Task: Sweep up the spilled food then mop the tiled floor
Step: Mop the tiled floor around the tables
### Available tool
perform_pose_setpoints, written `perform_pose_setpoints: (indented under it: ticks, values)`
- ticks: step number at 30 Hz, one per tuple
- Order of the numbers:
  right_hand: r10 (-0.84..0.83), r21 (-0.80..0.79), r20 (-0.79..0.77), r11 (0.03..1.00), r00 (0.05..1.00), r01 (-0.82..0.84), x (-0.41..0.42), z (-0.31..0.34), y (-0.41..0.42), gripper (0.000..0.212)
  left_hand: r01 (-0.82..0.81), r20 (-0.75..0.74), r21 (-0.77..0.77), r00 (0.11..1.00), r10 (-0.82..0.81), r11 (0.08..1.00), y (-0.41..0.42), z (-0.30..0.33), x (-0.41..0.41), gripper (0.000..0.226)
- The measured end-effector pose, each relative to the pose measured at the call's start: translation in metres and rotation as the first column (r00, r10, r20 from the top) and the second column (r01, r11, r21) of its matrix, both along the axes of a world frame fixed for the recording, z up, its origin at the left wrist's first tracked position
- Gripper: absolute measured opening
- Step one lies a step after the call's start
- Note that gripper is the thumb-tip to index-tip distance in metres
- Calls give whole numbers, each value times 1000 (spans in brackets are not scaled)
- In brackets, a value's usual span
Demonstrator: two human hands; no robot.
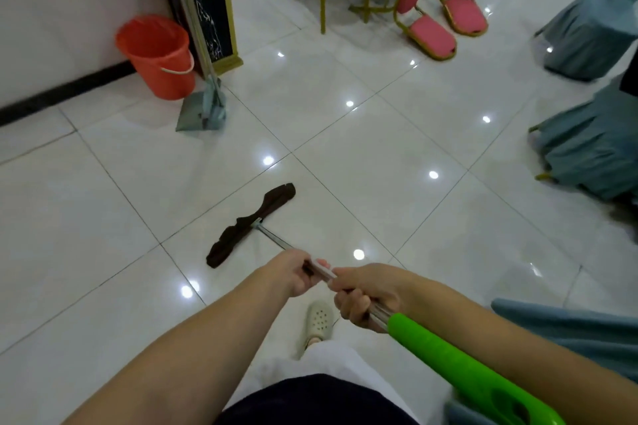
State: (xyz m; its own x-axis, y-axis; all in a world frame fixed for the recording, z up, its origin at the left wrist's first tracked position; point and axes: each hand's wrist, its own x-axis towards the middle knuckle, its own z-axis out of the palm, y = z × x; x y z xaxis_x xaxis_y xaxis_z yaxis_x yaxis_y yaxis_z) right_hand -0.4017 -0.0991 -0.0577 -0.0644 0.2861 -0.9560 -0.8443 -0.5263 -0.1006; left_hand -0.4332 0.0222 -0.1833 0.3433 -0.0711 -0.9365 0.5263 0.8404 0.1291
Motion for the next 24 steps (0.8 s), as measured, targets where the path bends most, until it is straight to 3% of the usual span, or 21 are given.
perform_pose_setpoints:
  ticks: [8,17,24]
  values:
    - [94,17,-19,995,995,-94,98,-15,16,30,-188,-25,43,982,189,981,11,-6,79,20]
    - [246,40,55,968,968,-248,127,-48,71,23,-365,-66,111,925,374,924,55,-28,102,21]
    - [189,54,-69,981,980,-185,147,-40,73,32,-415,-33,81,908,418,906,58,-19,107,22]
